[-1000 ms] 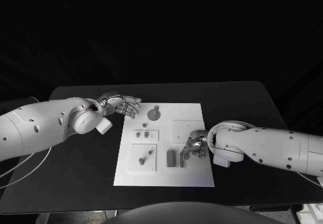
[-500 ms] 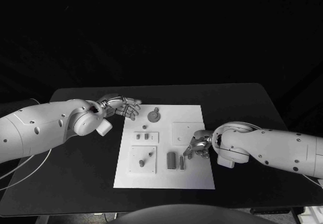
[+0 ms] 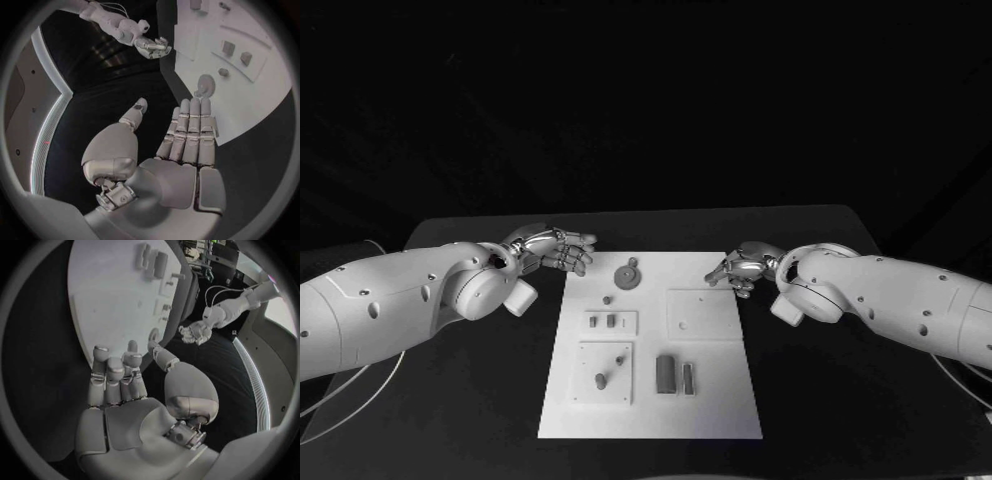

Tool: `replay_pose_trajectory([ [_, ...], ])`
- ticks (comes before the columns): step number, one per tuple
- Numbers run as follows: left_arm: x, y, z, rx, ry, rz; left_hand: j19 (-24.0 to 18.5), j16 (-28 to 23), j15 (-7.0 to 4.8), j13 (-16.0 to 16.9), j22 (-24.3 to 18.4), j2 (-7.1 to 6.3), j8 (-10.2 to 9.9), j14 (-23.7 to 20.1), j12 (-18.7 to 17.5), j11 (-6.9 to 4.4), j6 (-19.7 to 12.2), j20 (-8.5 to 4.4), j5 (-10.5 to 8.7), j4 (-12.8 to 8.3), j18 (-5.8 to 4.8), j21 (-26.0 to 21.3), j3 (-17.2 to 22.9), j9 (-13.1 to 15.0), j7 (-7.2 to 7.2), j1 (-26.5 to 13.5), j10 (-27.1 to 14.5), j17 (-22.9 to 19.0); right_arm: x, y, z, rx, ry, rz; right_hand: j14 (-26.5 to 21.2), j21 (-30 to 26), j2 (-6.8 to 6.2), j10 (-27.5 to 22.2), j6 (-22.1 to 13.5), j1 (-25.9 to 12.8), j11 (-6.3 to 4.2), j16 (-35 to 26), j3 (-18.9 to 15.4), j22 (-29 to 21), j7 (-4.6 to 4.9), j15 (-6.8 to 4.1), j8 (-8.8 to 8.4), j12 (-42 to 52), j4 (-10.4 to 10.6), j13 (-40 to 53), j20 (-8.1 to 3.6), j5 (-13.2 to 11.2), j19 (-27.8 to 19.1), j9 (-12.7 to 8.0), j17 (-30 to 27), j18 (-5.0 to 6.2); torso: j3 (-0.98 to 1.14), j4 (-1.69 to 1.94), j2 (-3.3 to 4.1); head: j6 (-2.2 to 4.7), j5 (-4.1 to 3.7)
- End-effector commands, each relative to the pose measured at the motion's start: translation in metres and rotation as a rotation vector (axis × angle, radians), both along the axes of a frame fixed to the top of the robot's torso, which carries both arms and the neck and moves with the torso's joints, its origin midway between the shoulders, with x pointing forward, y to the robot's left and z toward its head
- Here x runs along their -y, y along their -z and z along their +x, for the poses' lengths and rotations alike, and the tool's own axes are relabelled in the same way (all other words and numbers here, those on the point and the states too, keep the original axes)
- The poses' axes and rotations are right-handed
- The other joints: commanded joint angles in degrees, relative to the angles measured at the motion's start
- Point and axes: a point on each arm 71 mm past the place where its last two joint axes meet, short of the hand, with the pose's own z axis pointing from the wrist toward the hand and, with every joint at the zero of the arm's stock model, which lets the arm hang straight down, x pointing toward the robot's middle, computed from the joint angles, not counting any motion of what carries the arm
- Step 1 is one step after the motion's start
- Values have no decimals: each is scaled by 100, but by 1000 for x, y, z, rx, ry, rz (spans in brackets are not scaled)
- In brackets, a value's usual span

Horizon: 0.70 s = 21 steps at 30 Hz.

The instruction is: Assemble the parts on the task board

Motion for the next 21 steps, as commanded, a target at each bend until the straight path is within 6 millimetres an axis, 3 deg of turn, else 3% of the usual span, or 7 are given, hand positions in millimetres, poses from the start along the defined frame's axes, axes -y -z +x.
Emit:
replay_pose_trajectory([
  [1,-4,-8,7,32,-62,-83,-392,-302,155,-169,-146,-3,-77,-399,-27,130,-178,143,-1,12,31,-29,58,-26,-12,79,-399,-224,-1,-10,16,86,0,278,-149,-123,180,-151,-217,-40,38,-175,5,-58,92,24,-68,-181,-6,-97,55,-13,-140,10,-70,0,-6,-1,-8,275,-5],
  [3,-7,-10,11,39,-77,-90,-564,-465,234,-317,-279,13,-86,-554,-15,145,-243,227,2,9,78,-14,88,-24,-10,91,-624,-416,5,-13,27,118,35,315,-280,-276,257,-270,-359,-48,81,-399,26,-141,137,66,-125,-425,-13,-246,122,-15,-265,18,-169,-13,-6,-3,-15,356,5],
  [5,-8,-12,17,55,-86,-87,-659,-597,295,-516,-449,20,-59,-718,-16,134,-263,302,7,6,127,-13,115,-10,-35,98,-853,-653,10,-19,41,166,51,343,-438,-520,282,-449,-581,-58,153,-734,51,-278,202,134,-242,-835,-34,-517,227,-14,-455,-21,-316,-39,-6,10,-34,494,13],
  [11,-11,-17,39,98,-121,-79,-829,-608,325,-791,-739,153,-32,-1051,-10,35,-325,361,-5,1,104,-12,168,3,-102,196,-966,-1041,16,-24,65,273,160,392,-996,-1227,313,-893,-689,-166,323,-1783,71,-647,360,386,-320,-2004,-38,-1341,511,-12,-1141,-107,-765,-168,1,37,-77,720,32],
  [15,-12,-19,51,119,-140,-80,-954,-600,316,-914,-873,160,-44,-1187,-13,-4,-398,375,1,1,57,-9,143,-1,-147,233,-1040,-1201,11,-17,70,278,178,454,-1497,-1852,329,-1313,-800,-294,587,-2990,138,-957,535,856,-367,-3232,-47,-2177,720,-11,-1853,-173,-1367,-336,-3,49,-132,860,24],
  [18,-14,-24,55,144,-156,-88,-990,-593,326,-1009,-959,93,-91,-1249,-18,-28,-522,374,0,3,33,-7,92,-17,-192,224,-1130,-1305,5,-13,71,266,191,516,-2254,-2446,365,-1737,-1023,-338,916,-4168,163,-1197,548,1356,-460,-4072,-115,-2740,922,9,-2729,-248,-1927,-595,-15,36,-165,959,48],
  [21,-14,-28,59,161,-165,-94,-1034,-586,339,-1114,-1052,61,-117,-1303,-29,-64,-613,376,-3,0,8,-7,46,-21,-249,217,-1264,-1408,1,-11,70,258,193,548,-2685,-2775,393,-1919,-1121,-345,1065,-4754,104,-1291,561,1613,-488,-4473,-126,-3049,1035,6,-3311,-289,-2216,-782,-6,26,-163,1045,68],
])
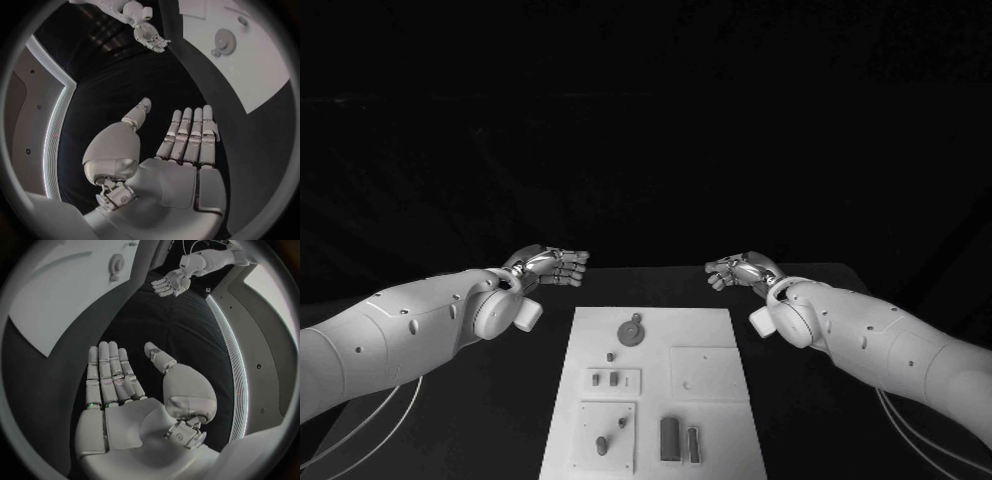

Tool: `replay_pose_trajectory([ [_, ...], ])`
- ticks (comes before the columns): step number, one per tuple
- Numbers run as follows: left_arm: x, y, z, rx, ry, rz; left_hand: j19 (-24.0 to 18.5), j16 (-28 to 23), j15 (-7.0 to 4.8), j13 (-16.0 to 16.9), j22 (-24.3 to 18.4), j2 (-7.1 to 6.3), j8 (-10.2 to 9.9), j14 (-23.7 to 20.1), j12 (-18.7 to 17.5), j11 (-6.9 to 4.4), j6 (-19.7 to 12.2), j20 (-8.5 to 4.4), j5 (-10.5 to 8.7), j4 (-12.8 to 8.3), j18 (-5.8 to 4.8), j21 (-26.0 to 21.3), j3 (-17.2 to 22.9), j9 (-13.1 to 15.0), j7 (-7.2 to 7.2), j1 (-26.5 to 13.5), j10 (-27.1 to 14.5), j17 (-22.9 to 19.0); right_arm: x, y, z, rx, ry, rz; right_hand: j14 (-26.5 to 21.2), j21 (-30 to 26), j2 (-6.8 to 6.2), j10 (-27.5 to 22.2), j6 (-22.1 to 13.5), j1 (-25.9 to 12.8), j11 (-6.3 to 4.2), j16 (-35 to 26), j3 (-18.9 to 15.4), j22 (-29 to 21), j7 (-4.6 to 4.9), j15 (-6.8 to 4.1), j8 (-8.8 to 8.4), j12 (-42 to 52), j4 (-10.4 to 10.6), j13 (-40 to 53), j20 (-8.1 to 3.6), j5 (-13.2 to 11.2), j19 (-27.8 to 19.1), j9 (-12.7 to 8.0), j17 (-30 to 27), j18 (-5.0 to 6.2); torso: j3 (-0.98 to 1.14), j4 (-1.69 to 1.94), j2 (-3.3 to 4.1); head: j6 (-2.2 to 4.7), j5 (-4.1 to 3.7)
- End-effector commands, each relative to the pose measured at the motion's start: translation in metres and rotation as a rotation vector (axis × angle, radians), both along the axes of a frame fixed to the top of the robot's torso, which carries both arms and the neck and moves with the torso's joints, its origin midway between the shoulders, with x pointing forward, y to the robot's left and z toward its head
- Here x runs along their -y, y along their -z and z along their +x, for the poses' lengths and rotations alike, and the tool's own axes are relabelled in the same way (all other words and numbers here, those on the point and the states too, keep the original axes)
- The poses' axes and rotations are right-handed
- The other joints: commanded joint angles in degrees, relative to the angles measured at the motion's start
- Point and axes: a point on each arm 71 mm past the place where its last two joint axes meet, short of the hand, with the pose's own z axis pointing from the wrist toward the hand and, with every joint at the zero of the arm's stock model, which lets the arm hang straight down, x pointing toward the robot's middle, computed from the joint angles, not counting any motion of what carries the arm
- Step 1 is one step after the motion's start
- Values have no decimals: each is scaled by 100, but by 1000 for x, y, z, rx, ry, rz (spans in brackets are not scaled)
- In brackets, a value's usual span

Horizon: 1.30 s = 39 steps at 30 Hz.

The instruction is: Assemble the parts on the task board

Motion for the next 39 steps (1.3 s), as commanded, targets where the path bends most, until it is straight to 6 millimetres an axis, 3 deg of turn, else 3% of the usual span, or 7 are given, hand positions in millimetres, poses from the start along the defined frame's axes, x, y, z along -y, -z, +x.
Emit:
replay_pose_trajectory([
  [1,3,-5,4,47,2,-35,-60,20,20,-78,-63,-90,-28,-58,-34,-24,-80,19,-3,2,-129,16,-44,-5,-15,-8,-132,-72,-5,-2,-1,28,-24,107,-329,-238,13,-192,-95,-28,65,-418,-66,-63,-11,173,-50,-307,-19,-234,83,1,-435,-35,-213,-148,4,-12,-29,131,32],
  [15,6,-2,3,56,42,-42,-80,60,0,-227,-264,-9,62,-72,23,-80,-2,12,-3,2,-157,32,-89,44,-61,40,-39,-272,-9,2,-6,6,-58,123,-283,-451,77,108,-250,59,64,-1117,-338,-23,-5,172,23,-951,73,-1049,173,-18,-763,-194,-710,-192,49,24,-62,230,17],
  [16,1,-1,4,38,8,-20,-4278,-373,-1024,-1133,-4833,128,-1409,-4194,-393,-788,-4010,-470,-305,1639,-450,-348,-2212,-2804,-826,-4803,-4950,-4261,-6,0,-4,7,-31,94,-3897,-2663,57,-4974,-4614,-4371,-982,-3782,-3583,-1866,-1120,-895,-1029,-2110,1581,-2245,-986,-306,-2897,-3428,-2826,-792,30,14,-70,208,12],
  [18,2,0,3,40,6,-23,-4278,-373,-1024,-1133,-4833,128,-1409,-4194,-393,-788,-4010,-470,-305,1639,-450,-348,-2212,-2804,-826,-4803,-4950,-4261,-7,0,-5,9,-30,97,-3897,-2663,57,-4974,-4614,-4371,-982,-3782,-3583,-2082,-1120,-895,-1029,-2110,1581,-2245,-986,-306,-2897,-3428,-2826,-792,29,10,-87,199,13],
  [19,3,0,2,41,4,-26,-4278,-373,-1024,-1133,-4833,128,-1409,-4194,-393,-788,-4010,-470,-305,1639,-450,-348,-2212,-2804,-826,-4803,-4950,-4261,-7,0,-5,11,-28,100,-3897,-2663,57,-4974,-4614,-4371,-982,-3782,-3583,-6147,-1120,-895,-1029,-2110,1581,-2245,-986,-306,-2897,-3428,-2826,-792,28,7,-104,190,14],
  [32,42,21,-43,103,-114,-163,-4278,-373,-1024,-1133,-4833,128,-1409,-4194,-393,-788,-4010,-470,-305,1639,-450,-348,-2212,-2804,-826,-4803,-4950,-4261,-28,-8,-39,77,76,229,-3897,-2663,57,-4974,-4614,-4371,-982,-3782,-3583,-6147,-1120,-895,-1029,-2110,1581,-2245,-986,-306,-2897,-3428,-2826,-792,8,-107,-732,-134,59],
  [39,66,24,-84,136,-218,-239,-4278,-373,-1024,-1133,-4833,128,-1409,-4194,-393,-788,-4010,-470,-305,1639,-450,-348,-2212,-2804,-826,-4803,-4950,-4261,-42,-16,-75,93,170,311,-3897,-2663,57,-4974,-4614,-4371,-982,-3782,-3583,-6147,-1120,-895,-1029,-2110,1581,-2245,-986,-306,-2897,-3428,-2826,-792,5,-121,-809,-174,64],
])
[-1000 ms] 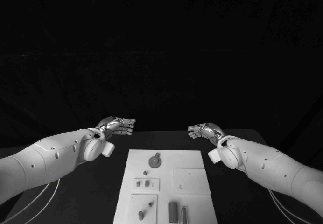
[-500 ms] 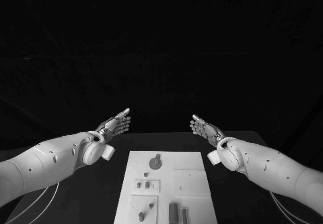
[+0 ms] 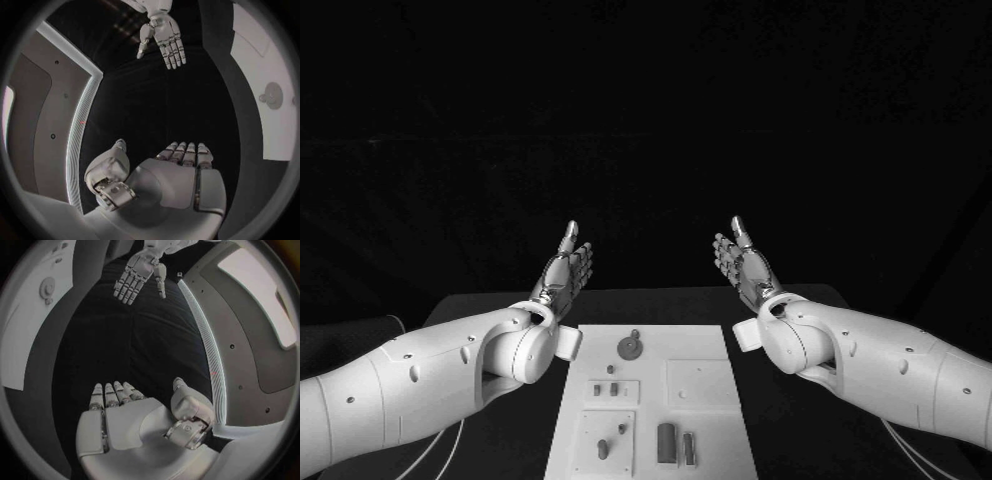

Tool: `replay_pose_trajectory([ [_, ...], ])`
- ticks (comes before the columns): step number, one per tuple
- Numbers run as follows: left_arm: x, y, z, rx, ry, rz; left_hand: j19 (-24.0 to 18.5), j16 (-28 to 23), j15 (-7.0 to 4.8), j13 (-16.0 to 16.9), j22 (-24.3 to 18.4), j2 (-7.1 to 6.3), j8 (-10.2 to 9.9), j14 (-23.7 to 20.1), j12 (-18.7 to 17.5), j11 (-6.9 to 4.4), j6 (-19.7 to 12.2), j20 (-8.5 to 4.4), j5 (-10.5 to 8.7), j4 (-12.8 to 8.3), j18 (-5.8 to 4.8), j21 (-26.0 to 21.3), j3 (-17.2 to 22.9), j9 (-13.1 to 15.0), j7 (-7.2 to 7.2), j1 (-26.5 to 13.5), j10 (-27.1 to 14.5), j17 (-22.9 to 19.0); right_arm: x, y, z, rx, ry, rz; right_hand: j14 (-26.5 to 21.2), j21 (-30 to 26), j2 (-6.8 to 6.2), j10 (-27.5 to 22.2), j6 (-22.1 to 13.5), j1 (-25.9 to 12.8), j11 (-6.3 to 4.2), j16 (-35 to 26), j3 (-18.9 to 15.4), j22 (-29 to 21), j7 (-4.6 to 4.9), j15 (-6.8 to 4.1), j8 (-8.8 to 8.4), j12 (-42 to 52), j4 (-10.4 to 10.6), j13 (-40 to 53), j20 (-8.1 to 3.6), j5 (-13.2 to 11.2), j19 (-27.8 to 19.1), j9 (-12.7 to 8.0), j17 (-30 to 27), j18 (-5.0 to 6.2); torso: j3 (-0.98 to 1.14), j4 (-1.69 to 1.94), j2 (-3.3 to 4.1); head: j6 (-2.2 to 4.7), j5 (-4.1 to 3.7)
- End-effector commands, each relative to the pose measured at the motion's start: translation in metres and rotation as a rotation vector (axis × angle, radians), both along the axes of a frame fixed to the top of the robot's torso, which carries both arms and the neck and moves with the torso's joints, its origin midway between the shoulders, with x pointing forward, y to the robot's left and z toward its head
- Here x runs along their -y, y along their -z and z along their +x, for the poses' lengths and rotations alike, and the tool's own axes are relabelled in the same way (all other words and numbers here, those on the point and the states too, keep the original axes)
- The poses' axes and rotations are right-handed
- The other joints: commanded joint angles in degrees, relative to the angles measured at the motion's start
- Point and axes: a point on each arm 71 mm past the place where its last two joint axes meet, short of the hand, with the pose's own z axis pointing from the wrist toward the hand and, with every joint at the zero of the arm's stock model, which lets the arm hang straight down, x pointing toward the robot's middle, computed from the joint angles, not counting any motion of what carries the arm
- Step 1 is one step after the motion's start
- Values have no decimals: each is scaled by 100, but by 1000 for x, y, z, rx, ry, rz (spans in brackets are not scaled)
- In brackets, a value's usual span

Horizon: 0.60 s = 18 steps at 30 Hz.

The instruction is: Assemble the parts on the task board

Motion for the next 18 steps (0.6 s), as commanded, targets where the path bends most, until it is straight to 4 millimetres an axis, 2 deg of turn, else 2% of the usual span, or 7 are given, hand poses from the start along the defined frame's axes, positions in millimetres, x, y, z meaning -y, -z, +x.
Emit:
replay_pose_trajectory([
  [1,0,-5,-15,73,-191,-10,-21,-40,0,-11,-11,-2,-18,-20,-39,0,-29,1,-19,2,-43,-20,-22,-13,1,-41,-30,-9,1,-7,-16,32,176,55,-83,-52,0,-109,-109,-111,-18,-63,-83,-179,-16,-22,-37,-47,28,-25,-18,-39,-68,-65,-45,-80,-3,-16,-81,-19,1],
  [9,11,-9,-41,80,-252,-39,-21,-40,0,-11,-11,-2,-18,-20,-39,0,-29,1,-19,2,-43,-20,-22,-13,1,-41,-30,-9,-7,-15,-49,12,248,98,-83,-52,0,-109,-109,-111,-18,-63,-83,-179,-16,-22,-37,-47,28,-25,-18,-39,-68,-65,-45,-80,-3,-16,-81,-19,1],
  [18,12,-9,-43,80,-258,-42,-21,-40,0,-11,-11,-2,-18,-20,-39,0,-29,1,-19,2,-43,-20,-22,-13,1,-41,-30,-9,-9,-18,-58,5,265,106,-83,-52,0,-109,-109,-111,-18,-63,-83,-179,-16,-22,-37,-47,28,-25,-18,-39,-68,-65,-45,-80,-3,-16,-81,-19,1],
])
